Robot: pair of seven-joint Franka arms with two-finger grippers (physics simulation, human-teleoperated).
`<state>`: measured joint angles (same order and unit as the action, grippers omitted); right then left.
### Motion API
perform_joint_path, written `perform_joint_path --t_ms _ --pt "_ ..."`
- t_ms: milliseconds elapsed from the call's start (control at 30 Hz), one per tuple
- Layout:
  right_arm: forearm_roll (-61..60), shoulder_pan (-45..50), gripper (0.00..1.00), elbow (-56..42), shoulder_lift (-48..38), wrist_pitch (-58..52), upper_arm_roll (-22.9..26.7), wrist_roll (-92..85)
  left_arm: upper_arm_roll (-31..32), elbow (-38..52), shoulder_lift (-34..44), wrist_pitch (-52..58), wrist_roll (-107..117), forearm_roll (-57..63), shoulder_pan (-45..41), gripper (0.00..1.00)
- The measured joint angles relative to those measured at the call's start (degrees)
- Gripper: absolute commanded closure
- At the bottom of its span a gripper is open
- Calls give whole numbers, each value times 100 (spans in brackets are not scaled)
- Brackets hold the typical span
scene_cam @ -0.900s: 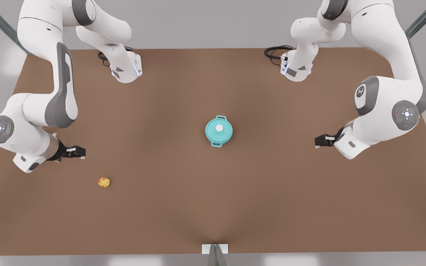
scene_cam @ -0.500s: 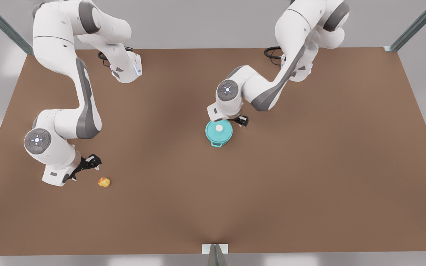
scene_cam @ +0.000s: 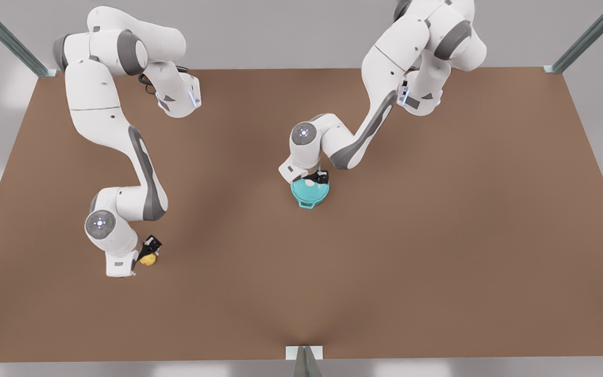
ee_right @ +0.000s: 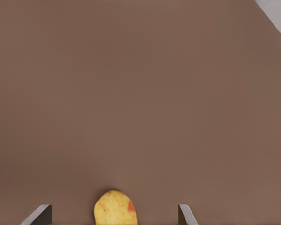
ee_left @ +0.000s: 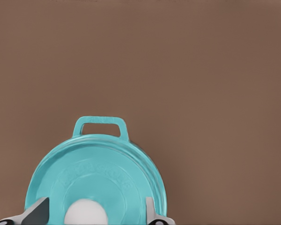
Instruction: Open the pot lid and put the potato into the pot
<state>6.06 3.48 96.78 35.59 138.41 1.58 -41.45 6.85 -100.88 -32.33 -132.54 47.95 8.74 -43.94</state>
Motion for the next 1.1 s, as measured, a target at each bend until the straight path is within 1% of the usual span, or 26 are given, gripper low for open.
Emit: perform_joint_path --t_ms 200,433,500,533,567,600,633,667,733,767,833,933,1000,1033,1067,1100 --pt "16 -50 0 310 52 292 0 -351 0 -110 -26 -276 595 40 -49 0" --pt "-3 -93 0 275 150 -73 -8 -656 0 -273 45 -387 1081 48 -62 0" --pt "-5 -113 0 278 204 -137 -8 -725 0 -295 52 -399 1192 50 -62 29" --pt "-8 -128 0 285 232 -161 -8 -761 0 -299 57 -401 1243 52 -60 34" --pt "-10 -149 0 290 254 -181 -8 -796 0 -301 67 -400 1292 53 -57 44" --pt "-10 -165 0 287 274 -198 -8 -830 0 -302 78 -395 1338 53 -57 50" --pt "-6 -188 0 277 293 -211 -9 -863 0 -303 88 -391 1384 55 -56 53" --pt "-5 -206 0 253 329 -222 -8 -893 0 -302 94 -384 1430 60 -52 55" --pt "-12 -207 0 163 364 -240 -34 -945 0 -292 112 -362 1513 66 -32 56" --pt "-17 -202 0 113 381 -248 -56 -968 -6 -243 133 -331 1551 67 -11 56" --pt "-21 -205 0 0 462 -260 -74 -1012 -9 251 146 -40 1563 53 337 56" --pt "-24 -215 0 -123 601 -271 -81 -1070 -11 686 36 425 1343 24 1780 56" --pt "-25 -217 0 -164 686 -274 -84 -1105 -18 745 -290 465 1045 18 2742 56" --pt "-26 -221 0 -169 707 -272 -86 -1121 -20 753 -461 422 877 24 3005 50" --pt "-26 -223 0 -168 719 -263 -87 -1137 -21 756 -581 359 697 23 3152 0" --pt "-24 -226 0 -167 739 -255 -87 -1152 -16 757 -650 289 515 14 3210 0"
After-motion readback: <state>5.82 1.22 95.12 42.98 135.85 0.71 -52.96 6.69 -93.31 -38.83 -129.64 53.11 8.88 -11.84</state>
